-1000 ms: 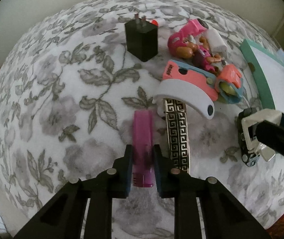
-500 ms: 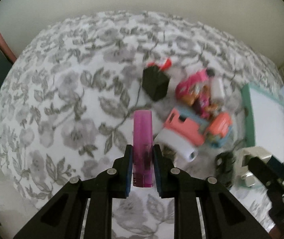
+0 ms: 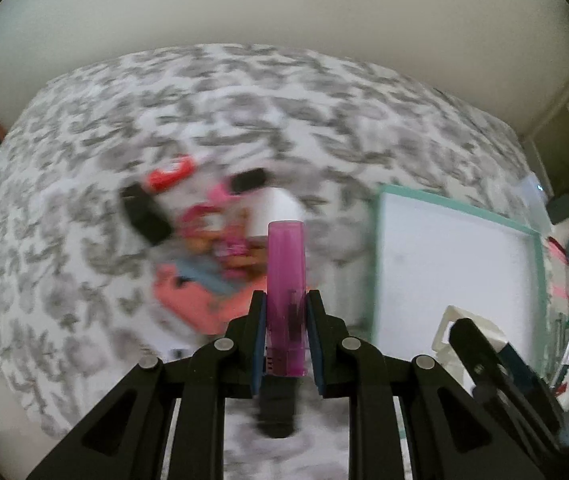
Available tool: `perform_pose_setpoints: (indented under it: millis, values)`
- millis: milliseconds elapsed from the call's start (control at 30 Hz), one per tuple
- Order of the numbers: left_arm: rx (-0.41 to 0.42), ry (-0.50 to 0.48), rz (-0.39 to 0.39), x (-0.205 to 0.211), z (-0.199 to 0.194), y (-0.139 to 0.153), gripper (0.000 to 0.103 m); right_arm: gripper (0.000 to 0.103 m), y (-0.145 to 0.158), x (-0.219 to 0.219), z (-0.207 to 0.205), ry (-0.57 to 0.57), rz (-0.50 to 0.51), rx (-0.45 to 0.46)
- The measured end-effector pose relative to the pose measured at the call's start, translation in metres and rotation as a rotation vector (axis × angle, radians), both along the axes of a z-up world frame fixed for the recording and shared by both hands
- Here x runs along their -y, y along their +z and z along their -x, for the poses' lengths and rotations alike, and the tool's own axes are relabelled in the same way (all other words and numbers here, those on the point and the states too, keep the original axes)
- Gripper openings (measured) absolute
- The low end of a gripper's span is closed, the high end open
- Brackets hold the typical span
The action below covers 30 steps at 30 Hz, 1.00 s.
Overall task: Organize rigid objects
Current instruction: 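Carry the pink highlighter into the teal tray and open the left tool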
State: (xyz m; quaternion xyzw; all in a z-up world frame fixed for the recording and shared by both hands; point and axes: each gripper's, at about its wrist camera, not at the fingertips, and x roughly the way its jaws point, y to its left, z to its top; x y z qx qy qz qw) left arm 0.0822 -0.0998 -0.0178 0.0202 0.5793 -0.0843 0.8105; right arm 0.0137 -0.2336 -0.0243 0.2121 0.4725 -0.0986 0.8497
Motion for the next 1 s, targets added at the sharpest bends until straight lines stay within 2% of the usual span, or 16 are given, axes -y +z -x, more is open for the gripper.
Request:
perform_pose_setpoints:
  millis: [267, 533, 733, 1000]
  values:
    - [-0.041, -0.053, 0.018, 0.055, -0.007, -0.016, 0.02, 0.053, -0.018, 0.072, 0.007, -0.256, 0.023, -0.09]
    - [-0.029, -0.098, 0.043, 0.093, -0.013, -0.022, 0.02, 0.053, -0.015, 0.119, 0.015, -0.418, 0.089, -0.094]
    - [-0.024, -0.134, 0.062, 0.113, -0.013, -0.029, 0.02, 0.053, -0.017, 0.134, 0.018, -0.462, 0.112, -0.101]
    - [-0.036, -0.136, 0.065, 0.115, -0.011, -0.038, 0.02, 0.053, -0.019, 0.138, 0.018, -0.475, 0.131, -0.117]
